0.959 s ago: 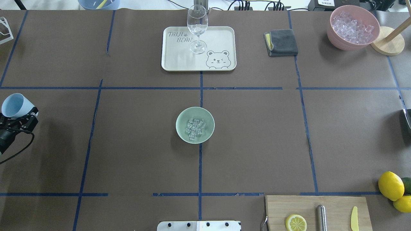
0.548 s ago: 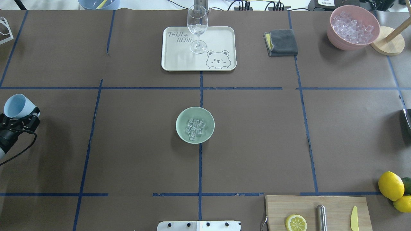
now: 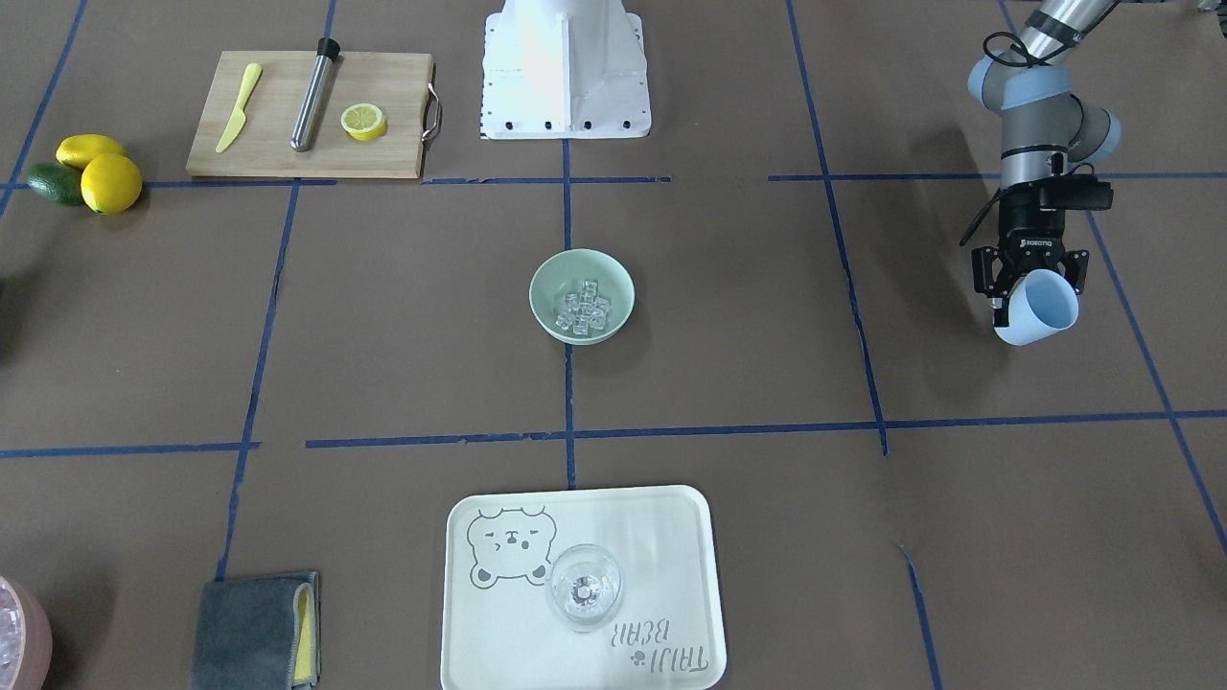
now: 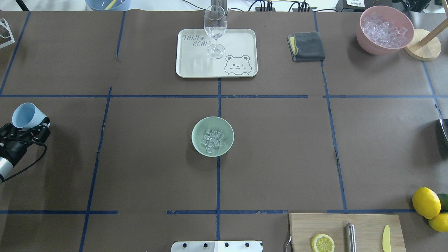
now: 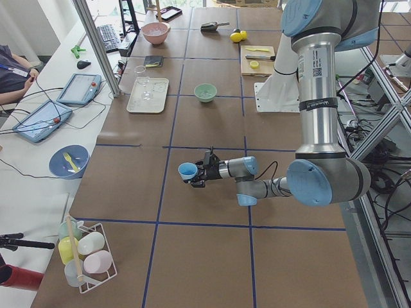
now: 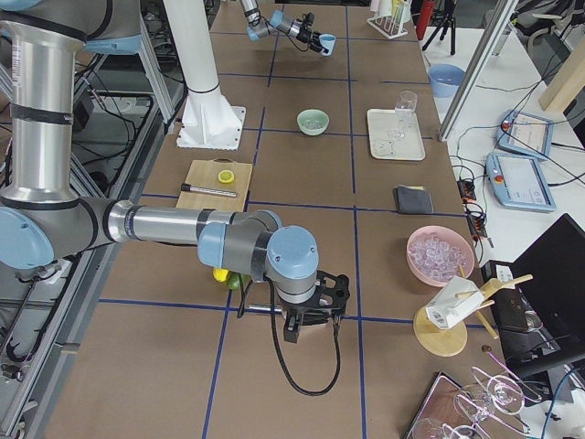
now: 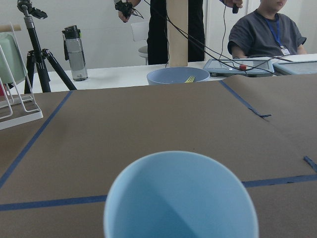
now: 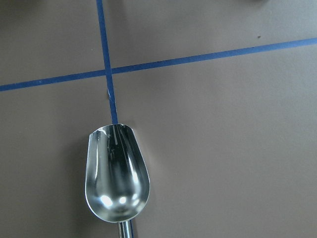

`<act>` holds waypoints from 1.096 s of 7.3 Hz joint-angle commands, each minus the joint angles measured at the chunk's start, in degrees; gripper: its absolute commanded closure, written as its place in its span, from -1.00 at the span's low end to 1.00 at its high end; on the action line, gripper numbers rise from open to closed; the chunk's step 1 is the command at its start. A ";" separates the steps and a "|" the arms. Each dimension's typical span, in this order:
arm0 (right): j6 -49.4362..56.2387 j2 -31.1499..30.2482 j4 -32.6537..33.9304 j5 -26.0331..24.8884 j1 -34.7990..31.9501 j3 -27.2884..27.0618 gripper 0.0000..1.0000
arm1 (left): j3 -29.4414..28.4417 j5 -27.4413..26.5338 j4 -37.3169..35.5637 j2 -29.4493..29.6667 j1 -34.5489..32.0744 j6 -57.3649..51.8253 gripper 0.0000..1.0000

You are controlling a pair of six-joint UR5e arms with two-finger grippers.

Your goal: Pour ice into bowl

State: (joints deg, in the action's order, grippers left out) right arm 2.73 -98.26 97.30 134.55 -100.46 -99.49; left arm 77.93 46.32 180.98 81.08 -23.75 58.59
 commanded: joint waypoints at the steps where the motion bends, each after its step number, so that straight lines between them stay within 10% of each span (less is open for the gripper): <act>1: -0.09 0.00 0.00 -0.07 0.00 0.09 -1.00 | -0.68 0.00 -0.01 0.22 0.99 -0.05 0.46; 3: -0.09 0.09 0.00 -0.07 0.00 0.09 -1.00 | -0.68 0.00 -0.01 0.22 1.87 -0.05 0.08; 5: -0.09 0.17 0.00 -0.07 0.00 0.09 -1.00 | -0.68 0.09 -0.01 0.22 2.22 -0.05 -0.79; 8: -0.18 0.44 0.00 -0.07 0.00 0.00 -1.00 | -0.15 -2.26 1.04 0.13 2.13 -0.14 -1.00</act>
State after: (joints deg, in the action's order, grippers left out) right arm 2.62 -97.93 97.30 134.47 -100.46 -99.48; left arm 77.47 45.76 181.52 81.25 -21.63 58.52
